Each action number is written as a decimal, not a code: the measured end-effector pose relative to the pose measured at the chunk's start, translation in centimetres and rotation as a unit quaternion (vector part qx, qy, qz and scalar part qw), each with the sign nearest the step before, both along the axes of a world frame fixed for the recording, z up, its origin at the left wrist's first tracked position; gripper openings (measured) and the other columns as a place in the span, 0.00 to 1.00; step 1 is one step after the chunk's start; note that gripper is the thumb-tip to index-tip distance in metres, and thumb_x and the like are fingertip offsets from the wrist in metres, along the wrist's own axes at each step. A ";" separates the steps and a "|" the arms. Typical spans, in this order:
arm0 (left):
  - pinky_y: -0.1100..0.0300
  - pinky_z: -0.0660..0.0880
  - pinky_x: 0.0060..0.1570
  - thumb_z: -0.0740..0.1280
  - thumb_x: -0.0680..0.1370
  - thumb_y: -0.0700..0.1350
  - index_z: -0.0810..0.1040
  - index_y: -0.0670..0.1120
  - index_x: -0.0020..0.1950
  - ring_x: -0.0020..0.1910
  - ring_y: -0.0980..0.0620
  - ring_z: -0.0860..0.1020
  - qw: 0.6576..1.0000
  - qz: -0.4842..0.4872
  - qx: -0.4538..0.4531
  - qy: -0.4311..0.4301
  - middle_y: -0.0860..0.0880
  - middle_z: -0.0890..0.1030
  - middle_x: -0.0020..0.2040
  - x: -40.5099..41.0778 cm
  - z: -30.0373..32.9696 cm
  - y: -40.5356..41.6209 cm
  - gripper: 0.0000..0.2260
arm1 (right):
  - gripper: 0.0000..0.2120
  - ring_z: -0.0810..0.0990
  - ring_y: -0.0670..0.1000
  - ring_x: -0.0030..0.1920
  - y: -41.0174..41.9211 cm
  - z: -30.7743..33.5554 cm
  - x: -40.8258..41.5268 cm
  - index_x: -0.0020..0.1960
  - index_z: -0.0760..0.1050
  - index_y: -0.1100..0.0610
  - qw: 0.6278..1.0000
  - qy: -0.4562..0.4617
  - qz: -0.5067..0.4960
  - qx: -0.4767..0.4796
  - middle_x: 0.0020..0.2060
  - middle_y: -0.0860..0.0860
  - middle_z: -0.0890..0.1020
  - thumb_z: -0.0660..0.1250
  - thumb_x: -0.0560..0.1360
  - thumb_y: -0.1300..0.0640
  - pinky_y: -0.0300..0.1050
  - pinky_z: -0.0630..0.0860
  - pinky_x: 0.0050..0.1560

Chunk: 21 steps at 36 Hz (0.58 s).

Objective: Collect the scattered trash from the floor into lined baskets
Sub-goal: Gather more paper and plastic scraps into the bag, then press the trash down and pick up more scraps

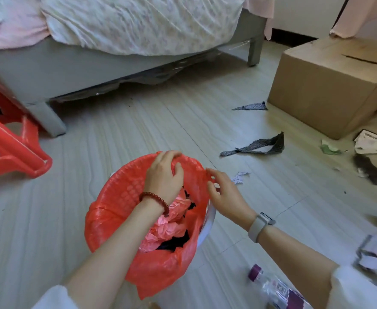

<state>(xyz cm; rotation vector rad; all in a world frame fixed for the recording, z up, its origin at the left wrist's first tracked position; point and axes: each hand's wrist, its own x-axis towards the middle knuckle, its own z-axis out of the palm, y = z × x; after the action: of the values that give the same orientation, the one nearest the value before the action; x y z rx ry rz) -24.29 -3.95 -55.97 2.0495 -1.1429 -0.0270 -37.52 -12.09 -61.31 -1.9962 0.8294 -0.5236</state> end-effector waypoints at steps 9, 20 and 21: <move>0.53 0.70 0.57 0.58 0.75 0.41 0.76 0.44 0.58 0.56 0.46 0.74 0.975 -0.200 0.086 0.039 0.46 0.76 0.58 -13.3 -3.9 -8.9 0.13 | 0.15 0.76 0.54 0.58 -5.5 -2.4 -13.9 0.59 0.76 0.59 0.984 0.145 -0.101 -0.040 0.57 0.55 0.78 0.56 0.76 0.63 0.42 0.70 0.59; 0.52 0.68 0.63 0.56 0.79 0.43 0.68 0.48 0.67 0.63 0.48 0.71 0.832 -0.438 0.336 0.053 0.47 0.69 0.66 -31.9 -13.2 -12.7 0.16 | 0.13 0.77 0.59 0.54 -3.5 -6.4 -40.4 0.56 0.77 0.61 0.907 0.314 -0.277 0.038 0.52 0.59 0.79 0.57 0.77 0.65 0.44 0.69 0.54; 0.52 0.68 0.63 0.57 0.79 0.43 0.67 0.48 0.67 0.62 0.47 0.71 0.823 -0.449 0.344 0.055 0.47 0.69 0.66 -33.5 -13.8 -13.1 0.16 | 0.13 0.77 0.59 0.53 -3.3 -6.9 -42.6 0.55 0.77 0.62 0.897 0.322 -0.300 0.044 0.51 0.59 0.79 0.57 0.76 0.65 0.44 0.69 0.53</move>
<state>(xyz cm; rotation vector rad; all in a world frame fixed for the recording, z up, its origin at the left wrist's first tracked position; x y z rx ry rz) -57.75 -17.01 -69.80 1.7950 -2.1354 -1.1532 -80.08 -15.39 -68.18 -1.8144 1.8755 -0.1313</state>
